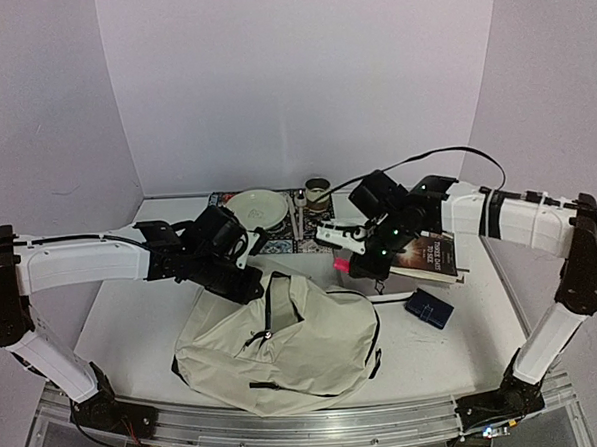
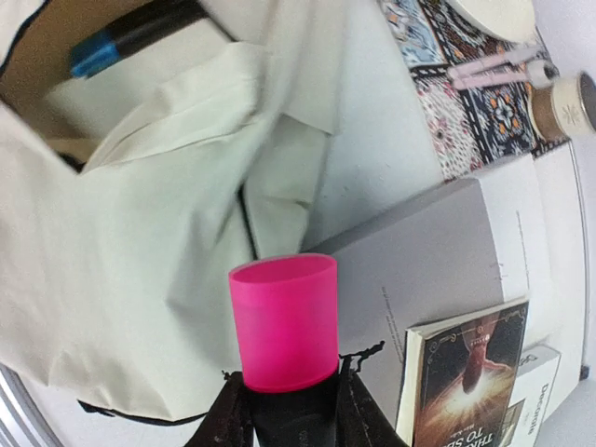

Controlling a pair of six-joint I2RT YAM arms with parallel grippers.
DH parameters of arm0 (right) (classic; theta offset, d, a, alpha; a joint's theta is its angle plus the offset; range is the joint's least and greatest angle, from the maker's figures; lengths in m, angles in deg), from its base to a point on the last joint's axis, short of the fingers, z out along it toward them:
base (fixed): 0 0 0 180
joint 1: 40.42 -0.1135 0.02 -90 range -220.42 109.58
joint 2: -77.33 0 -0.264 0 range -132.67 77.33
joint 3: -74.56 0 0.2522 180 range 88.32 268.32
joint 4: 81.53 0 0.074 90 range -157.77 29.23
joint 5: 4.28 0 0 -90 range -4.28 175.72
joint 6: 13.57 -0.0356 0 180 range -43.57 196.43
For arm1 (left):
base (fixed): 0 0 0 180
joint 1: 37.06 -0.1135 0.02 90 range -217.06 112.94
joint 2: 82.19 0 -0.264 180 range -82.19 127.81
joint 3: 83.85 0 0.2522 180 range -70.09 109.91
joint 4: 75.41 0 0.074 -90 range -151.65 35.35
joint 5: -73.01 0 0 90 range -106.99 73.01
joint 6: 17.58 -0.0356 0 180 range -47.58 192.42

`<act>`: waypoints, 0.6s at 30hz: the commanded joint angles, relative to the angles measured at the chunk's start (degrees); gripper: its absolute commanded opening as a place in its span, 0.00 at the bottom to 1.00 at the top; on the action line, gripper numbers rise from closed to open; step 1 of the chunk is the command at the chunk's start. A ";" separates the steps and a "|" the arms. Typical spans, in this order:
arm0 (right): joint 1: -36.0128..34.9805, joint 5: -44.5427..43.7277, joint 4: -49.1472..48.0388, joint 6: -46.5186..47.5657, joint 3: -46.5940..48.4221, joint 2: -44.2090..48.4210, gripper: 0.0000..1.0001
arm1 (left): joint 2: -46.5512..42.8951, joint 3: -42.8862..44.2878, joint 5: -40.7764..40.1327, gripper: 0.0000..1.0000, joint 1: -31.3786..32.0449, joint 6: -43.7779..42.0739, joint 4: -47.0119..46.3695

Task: Pack the student bag
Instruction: Place the pen in the lower front pocket of the bag.

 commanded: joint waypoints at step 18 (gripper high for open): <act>-16.45 -16.23 -25.54 47.98 -8.98 -3.96 0.00 | -1.00 1.46 6.78 0.00 -0.78 -5.96 -5.52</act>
